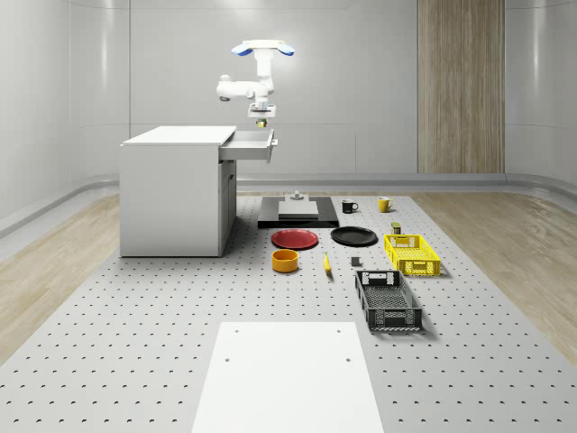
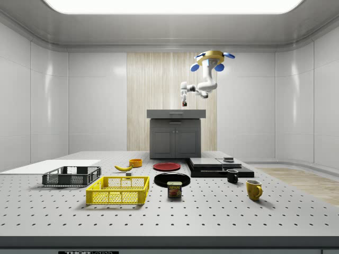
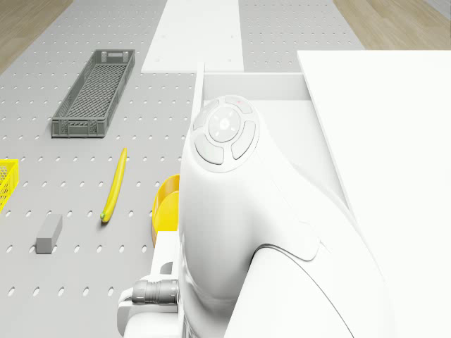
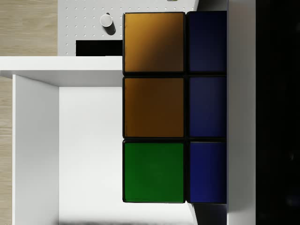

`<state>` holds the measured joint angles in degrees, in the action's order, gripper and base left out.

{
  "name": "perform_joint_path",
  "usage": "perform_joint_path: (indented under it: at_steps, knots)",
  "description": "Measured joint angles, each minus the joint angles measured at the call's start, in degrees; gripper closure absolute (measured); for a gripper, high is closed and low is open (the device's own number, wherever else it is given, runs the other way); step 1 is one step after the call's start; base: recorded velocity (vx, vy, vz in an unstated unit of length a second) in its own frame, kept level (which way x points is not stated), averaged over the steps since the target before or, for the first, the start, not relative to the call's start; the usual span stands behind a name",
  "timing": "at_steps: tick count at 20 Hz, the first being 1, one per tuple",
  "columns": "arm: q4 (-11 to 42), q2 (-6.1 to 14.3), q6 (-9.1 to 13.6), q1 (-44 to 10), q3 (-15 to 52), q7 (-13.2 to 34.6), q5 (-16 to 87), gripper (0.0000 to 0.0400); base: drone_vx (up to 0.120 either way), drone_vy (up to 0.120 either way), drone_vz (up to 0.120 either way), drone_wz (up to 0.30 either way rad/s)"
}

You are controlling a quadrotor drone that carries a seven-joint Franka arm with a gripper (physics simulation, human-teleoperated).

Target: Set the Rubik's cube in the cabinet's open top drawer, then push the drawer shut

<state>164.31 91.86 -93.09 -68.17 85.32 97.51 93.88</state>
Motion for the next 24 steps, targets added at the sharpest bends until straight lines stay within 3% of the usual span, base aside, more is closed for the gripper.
perform_joint_path:
  at_steps: [4, 12, 24]
  knots:
    - [0.0, 0.0, 0.0, 0.0, 0.0, 0.0, 0.0, 0.0075, 0.0, -0.12, -0.12, 0.0]
    - [0.0, 0.1, -0.1, 0.0, 0.0, 0.0, 0.0, 0.0075, 0.0, -0.12, -0.025, 0.0]
    - [-1.4, 0.2, -2.9, -1.3, -9.3, 0.3, 8.8, 0.0075, 0.0, 0.0, 0.0, 0.0]
